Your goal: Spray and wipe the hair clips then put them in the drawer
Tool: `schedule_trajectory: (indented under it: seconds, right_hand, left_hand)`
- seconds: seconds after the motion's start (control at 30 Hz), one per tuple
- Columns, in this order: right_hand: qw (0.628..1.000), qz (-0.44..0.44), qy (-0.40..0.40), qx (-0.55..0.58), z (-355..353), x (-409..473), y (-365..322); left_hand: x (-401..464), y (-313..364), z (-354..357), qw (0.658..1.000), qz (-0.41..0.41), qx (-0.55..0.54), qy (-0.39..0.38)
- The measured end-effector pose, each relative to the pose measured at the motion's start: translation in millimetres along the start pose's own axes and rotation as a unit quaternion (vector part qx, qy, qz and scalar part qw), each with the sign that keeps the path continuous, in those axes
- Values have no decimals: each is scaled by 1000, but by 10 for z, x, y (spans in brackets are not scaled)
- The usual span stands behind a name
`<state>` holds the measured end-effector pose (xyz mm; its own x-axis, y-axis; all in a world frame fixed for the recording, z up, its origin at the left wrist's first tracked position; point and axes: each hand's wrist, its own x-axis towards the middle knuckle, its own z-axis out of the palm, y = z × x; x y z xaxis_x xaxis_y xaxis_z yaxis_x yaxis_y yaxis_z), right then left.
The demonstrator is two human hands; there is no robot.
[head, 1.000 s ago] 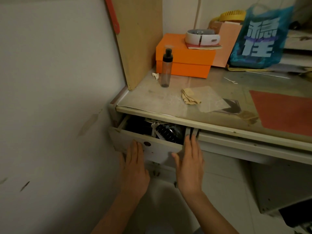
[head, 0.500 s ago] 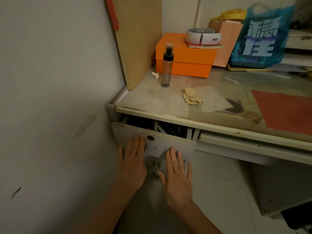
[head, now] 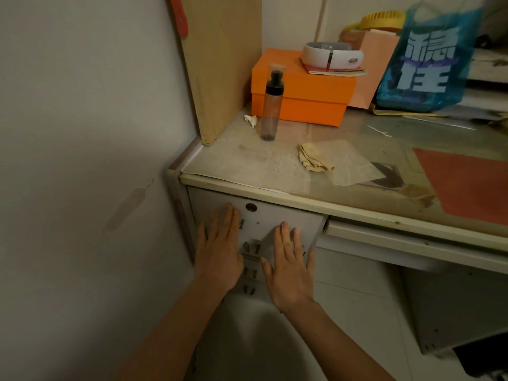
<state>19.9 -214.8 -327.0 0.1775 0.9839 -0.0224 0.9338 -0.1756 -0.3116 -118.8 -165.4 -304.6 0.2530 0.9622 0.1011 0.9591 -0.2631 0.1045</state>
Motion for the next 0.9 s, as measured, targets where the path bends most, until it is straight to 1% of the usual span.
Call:
schedule_trajectory:
  seconds: [0.33, 0.67, 0.77, 0.8, 0.9]
  right_hand:
    - [1000, 6, -14, 2, -49, 362, 52]
    - [1000, 0, -3, -26, 21, 368, 49]
    - [999, -22, 8, -28, 36, 285, 55]
    - [999, -24, -1, -28, 33, 257, 62]
    - [999, -45, -1, -27, 75, 191, 71]
  left_hand:
    - [59, -72, 140, 999, -10, -15, -28]
    - [50, -83, 229, 1000, -3, -13, -21]
    - [-22, -92, 209, 999, 5, -39, -4]
    - [-48, -86, 188, 999, 10, -43, 1]
    - [-108, -80, 91, 999, 14, -38, 28]
